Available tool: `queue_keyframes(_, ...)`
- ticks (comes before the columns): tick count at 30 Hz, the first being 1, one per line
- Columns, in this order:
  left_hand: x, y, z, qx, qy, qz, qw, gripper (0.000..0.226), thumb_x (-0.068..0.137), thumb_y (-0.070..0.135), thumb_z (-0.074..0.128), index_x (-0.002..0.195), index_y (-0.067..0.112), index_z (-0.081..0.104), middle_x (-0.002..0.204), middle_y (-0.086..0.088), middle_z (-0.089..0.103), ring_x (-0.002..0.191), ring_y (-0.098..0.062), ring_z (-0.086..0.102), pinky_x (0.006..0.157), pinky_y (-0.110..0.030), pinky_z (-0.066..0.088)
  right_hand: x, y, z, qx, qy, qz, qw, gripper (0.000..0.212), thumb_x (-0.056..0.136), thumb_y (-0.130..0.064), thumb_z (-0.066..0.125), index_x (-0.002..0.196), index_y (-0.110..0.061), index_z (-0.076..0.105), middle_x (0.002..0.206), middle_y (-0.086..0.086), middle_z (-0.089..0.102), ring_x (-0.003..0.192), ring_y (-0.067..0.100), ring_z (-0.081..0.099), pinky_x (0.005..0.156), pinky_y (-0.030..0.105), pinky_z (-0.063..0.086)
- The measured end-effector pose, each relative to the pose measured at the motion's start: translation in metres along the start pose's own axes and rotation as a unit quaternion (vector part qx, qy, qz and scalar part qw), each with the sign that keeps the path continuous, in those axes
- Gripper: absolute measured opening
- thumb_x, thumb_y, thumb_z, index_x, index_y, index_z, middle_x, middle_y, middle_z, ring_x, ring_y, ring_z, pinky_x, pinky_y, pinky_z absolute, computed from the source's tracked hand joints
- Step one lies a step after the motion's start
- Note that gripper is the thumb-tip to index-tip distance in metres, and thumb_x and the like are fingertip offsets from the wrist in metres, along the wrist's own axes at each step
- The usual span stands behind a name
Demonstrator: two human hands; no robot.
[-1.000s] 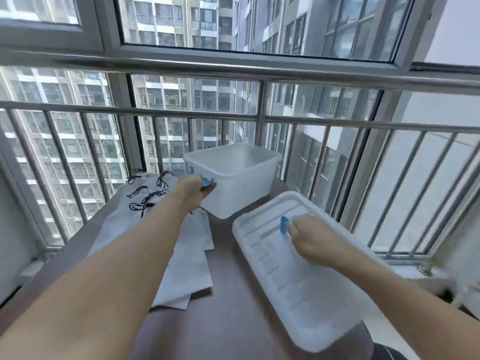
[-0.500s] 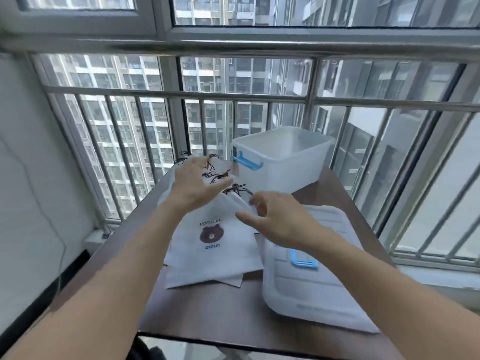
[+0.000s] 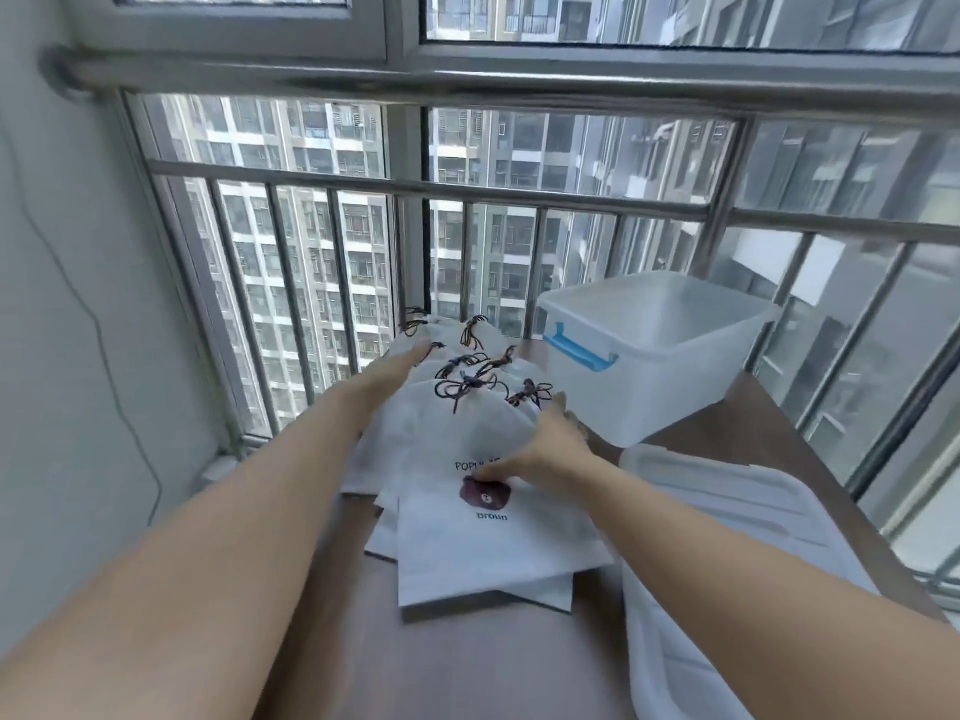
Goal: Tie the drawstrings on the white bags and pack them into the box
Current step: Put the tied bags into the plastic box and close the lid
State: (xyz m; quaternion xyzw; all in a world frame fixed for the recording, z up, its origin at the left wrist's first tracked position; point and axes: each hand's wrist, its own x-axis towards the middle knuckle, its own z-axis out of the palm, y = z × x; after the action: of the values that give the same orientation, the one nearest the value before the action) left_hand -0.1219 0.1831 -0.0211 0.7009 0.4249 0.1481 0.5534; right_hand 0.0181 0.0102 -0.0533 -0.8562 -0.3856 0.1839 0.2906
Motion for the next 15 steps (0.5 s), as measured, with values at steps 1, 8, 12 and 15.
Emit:
queue_keyframes(1, 0.008, 0.005, -0.005, -0.02, -0.03, -0.021, 0.999, 0.102, 0.07, 0.086, 0.058, 0.154, 0.036, 0.026, 0.165, -0.001, 0.015, 0.151, -0.029, 0.015, 0.12, -0.059, 0.01, 0.002, 0.001, 0.003, 0.011, 0.002, -0.008, 1.0, 0.147, 0.034, -0.06, 0.096, 0.147, -0.01, 0.016, 0.144, 0.011, 0.038, 0.139, 0.033, 0.033, 0.114, 0.043, 0.035)
queue_keyframes(8, 0.048, 0.025, -0.007, 0.066, -0.079, -0.076, 0.992, 0.043, 0.089, 0.037, 0.07, 0.115, 0.005, 0.056, 0.116, -0.015, 0.064, 0.099, -0.028, 0.063, 0.085, -0.043, 0.055, 0.019, 0.002, 0.016, 0.014, 0.042, -0.017, 0.999, 0.154, 0.018, -0.073, 0.083, 0.148, -0.018, 0.021, 0.146, 0.007, 0.04, 0.14, 0.03, 0.032, 0.115, 0.043, 0.036)
queue_keyframes(12, 0.063, 0.014, 0.001, 0.11, -0.086, -0.05, 0.989, 0.014, 0.094, 0.015, 0.06, 0.104, 0.01, 0.068, 0.114, -0.017, 0.07, 0.094, -0.032, 0.068, 0.082, -0.047, 0.058, 0.033, -0.007, 0.019, 0.054, 0.04, 0.015, 0.998, 0.167, 0.03, -0.066, 0.089, 0.157, -0.027, -0.011, 0.158, 0.008, 0.02, 0.15, 0.031, 0.014, 0.123, 0.047, 0.022)
queue_keyframes(15, 0.037, 0.011, 0.007, 0.116, -0.043, 0.014, 0.992, 0.014, 0.098, 0.02, 0.059, 0.098, 0.013, 0.07, 0.106, -0.015, 0.071, 0.091, -0.028, 0.069, 0.078, -0.041, 0.061, 0.037, -0.015, 0.019, 0.058, 0.051, -0.004, 0.997, 0.165, 0.029, -0.068, 0.09, 0.157, -0.028, -0.006, 0.159, 0.008, 0.018, 0.149, 0.031, 0.017, 0.122, 0.048, 0.023)
